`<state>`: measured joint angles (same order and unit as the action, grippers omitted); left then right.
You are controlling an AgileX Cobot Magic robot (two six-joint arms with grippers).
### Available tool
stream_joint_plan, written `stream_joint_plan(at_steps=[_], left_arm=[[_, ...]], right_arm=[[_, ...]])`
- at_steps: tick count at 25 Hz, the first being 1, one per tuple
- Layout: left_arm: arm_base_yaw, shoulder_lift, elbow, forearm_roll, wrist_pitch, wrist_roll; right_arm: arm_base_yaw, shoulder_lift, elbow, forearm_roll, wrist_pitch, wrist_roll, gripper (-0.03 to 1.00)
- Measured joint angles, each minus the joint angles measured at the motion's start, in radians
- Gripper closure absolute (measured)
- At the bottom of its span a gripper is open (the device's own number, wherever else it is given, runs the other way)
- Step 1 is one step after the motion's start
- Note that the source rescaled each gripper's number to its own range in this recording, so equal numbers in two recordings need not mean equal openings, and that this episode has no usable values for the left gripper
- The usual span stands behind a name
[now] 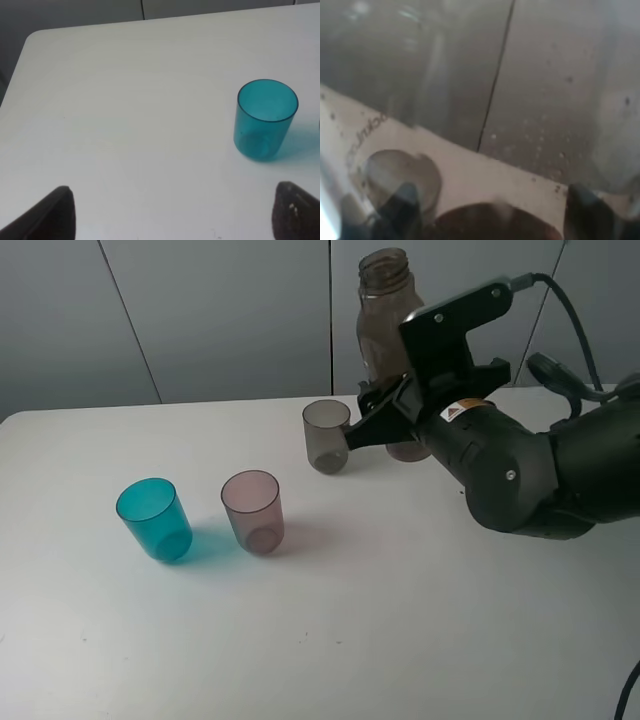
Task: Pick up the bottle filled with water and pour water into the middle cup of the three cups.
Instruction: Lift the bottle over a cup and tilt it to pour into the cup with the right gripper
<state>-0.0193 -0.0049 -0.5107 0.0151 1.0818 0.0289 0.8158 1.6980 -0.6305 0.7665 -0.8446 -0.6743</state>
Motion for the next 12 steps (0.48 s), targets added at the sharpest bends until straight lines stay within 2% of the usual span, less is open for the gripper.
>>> stream_joint_plan(at_steps=[5,9,12], left_arm=[[0.0,0.0,0.0,0.0,0.0,0.0],[0.0,0.0,0.0,0.0,0.0,0.0],[0.0,0.0,0.0,0.0,0.0,0.0]], right_arm=[[0.021,0.051,-0.127,0.081,0.108,-0.189,0.97],[0.053,0.128,-0.208,0.124,0.14,-0.346,0.97],[0.063,0.145,-0.222,0.113,0.152,-0.382,0.97]])
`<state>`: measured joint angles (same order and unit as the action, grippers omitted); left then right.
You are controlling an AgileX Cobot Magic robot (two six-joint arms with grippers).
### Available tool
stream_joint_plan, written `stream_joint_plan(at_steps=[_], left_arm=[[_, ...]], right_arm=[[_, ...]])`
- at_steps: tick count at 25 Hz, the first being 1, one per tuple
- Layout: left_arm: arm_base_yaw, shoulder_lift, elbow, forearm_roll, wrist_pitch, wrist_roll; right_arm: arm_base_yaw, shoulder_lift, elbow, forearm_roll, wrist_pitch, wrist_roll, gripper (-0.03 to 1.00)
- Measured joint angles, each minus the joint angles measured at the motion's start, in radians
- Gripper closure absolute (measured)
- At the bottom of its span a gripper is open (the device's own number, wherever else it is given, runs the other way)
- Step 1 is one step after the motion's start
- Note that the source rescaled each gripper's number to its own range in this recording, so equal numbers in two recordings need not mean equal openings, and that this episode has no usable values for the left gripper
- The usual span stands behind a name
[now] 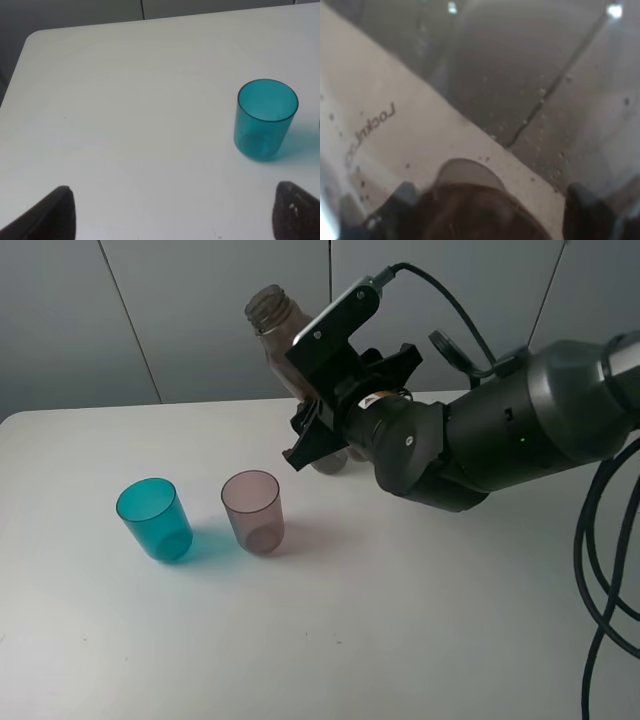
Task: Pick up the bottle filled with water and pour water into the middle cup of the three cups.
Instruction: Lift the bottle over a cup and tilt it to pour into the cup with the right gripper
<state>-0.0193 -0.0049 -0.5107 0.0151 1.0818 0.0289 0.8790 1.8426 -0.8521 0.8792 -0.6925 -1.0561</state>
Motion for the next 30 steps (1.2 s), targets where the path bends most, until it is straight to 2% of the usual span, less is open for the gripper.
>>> stream_joint_plan(at_steps=[5,10,14,22,30], left_arm=[[0.0,0.0,0.0,0.0,0.0,0.0],[0.0,0.0,0.0,0.0,0.0,0.0],[0.0,0.0,0.0,0.0,0.0,0.0],[0.0,0.0,0.0,0.0,0.0,0.0],[0.0,0.0,0.0,0.0,0.0,0.0]], right_arm=[[-0.002,0.0,0.0,0.013,-0.019,-0.01,0.97],[-0.041,0.0,0.008,-0.083,-0.017,0.057,0.97],[-0.083,0.0,0.011,-0.071,-0.005,0.065,0.97],[-0.09,0.002,0.011,0.101,-0.005,-0.283,0.97],[-0.072,0.004,0.011,0.109,-0.005,-0.377,0.97]])
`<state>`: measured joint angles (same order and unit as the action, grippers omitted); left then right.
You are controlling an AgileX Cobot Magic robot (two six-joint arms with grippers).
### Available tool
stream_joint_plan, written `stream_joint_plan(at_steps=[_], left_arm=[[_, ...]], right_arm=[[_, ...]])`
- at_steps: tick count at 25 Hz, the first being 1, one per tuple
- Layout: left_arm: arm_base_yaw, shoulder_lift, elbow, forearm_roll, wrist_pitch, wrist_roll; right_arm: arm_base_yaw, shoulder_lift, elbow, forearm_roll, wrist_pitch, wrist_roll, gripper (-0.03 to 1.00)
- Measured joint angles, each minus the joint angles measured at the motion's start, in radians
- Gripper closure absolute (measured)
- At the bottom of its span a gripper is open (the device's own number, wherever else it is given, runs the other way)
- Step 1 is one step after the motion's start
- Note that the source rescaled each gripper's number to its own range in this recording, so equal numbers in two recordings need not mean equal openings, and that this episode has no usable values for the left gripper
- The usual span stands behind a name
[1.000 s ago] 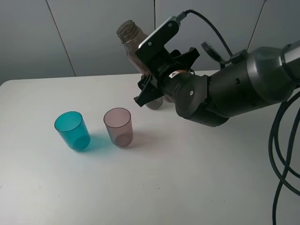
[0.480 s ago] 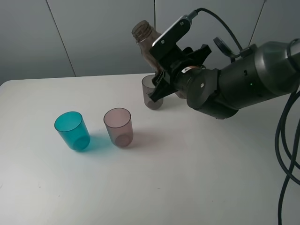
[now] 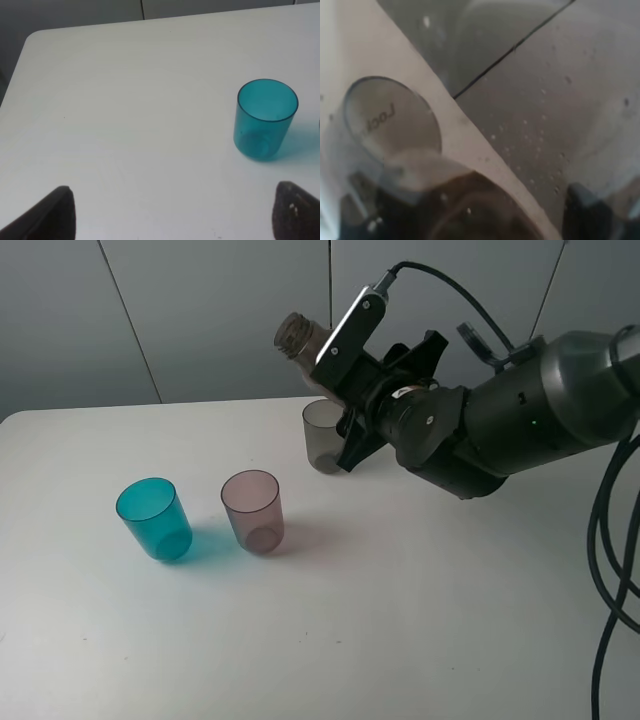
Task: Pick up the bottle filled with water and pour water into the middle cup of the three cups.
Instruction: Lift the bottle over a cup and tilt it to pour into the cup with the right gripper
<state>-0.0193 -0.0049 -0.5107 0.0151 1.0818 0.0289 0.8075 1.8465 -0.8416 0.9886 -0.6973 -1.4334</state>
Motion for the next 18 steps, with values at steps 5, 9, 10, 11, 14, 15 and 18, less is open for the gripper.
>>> stream_joint_plan(at_steps=[5,9,10,11,14,15,18], left_arm=[[0.0,0.0,0.0,0.0,0.0,0.0],[0.0,0.0,0.0,0.0,0.0,0.0],[0.0,0.0,0.0,0.0,0.0,0.0],[0.0,0.0,0.0,0.0,0.0,0.0],[0.0,0.0,0.0,0.0,0.0,0.0],[0.0,0.0,0.0,0.0,0.0,0.0],[0.0,0.0,0.0,0.0,0.0,0.0]], right_arm=[[0.019,0.035,0.0,0.0,-0.003,-0.079,0.97],[0.03,0.085,0.0,0.0,-0.001,-0.134,0.97],[0.034,0.09,0.0,0.0,-0.001,-0.143,0.97],[0.037,0.095,0.0,0.0,-0.001,-0.148,0.97],[0.042,0.102,0.0,0.0,-0.001,-0.183,0.97],[0.042,0.102,0.0,0.0,-0.001,-0.2,0.97],[0.044,0.102,0.0,0.0,-0.001,-0.256,0.97]])
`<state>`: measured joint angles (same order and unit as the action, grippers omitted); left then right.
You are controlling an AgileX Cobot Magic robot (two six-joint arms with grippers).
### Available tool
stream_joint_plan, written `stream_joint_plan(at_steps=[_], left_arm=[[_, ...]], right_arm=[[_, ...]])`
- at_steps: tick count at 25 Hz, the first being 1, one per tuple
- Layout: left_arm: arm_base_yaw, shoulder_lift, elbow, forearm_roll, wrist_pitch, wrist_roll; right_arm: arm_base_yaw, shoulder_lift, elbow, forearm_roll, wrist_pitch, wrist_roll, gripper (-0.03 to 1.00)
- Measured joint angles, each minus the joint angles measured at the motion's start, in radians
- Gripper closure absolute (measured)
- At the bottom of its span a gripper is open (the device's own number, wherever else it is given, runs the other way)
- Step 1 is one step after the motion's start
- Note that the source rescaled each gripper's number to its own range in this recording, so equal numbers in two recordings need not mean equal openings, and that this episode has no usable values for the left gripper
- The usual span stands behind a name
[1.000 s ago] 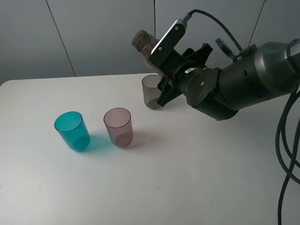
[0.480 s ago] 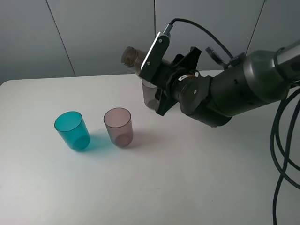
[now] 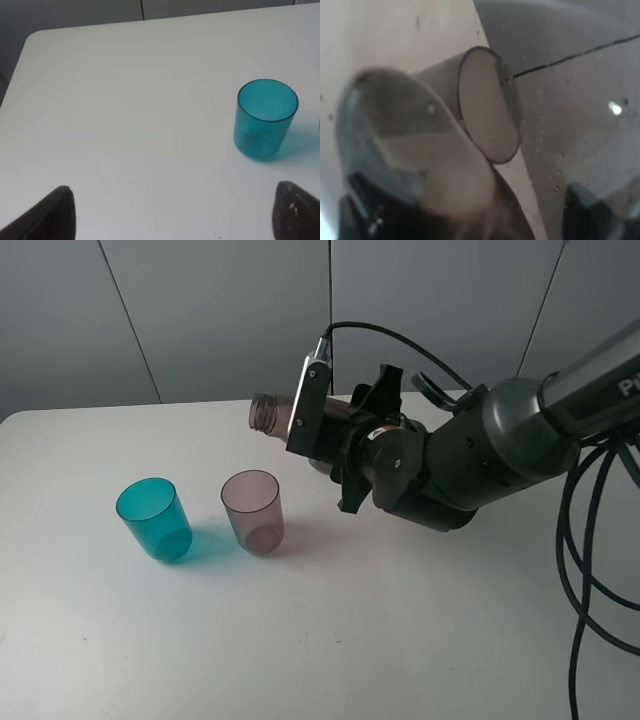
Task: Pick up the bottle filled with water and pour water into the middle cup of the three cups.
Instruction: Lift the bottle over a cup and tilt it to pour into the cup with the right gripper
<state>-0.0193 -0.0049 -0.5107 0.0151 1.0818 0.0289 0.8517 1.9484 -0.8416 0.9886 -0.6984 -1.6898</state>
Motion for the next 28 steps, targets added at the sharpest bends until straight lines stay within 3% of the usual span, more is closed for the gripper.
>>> stream_joint_plan(at_steps=[10,28], left_arm=[[0.0,0.0,0.0,0.0,0.0,0.0],[0.0,0.0,0.0,0.0,0.0,0.0]], right_arm=[[0.004,0.0,0.0,0.0,-0.014,-0.143,0.97],[0.004,0.0,0.0,-0.057,-0.021,-0.25,0.97]])
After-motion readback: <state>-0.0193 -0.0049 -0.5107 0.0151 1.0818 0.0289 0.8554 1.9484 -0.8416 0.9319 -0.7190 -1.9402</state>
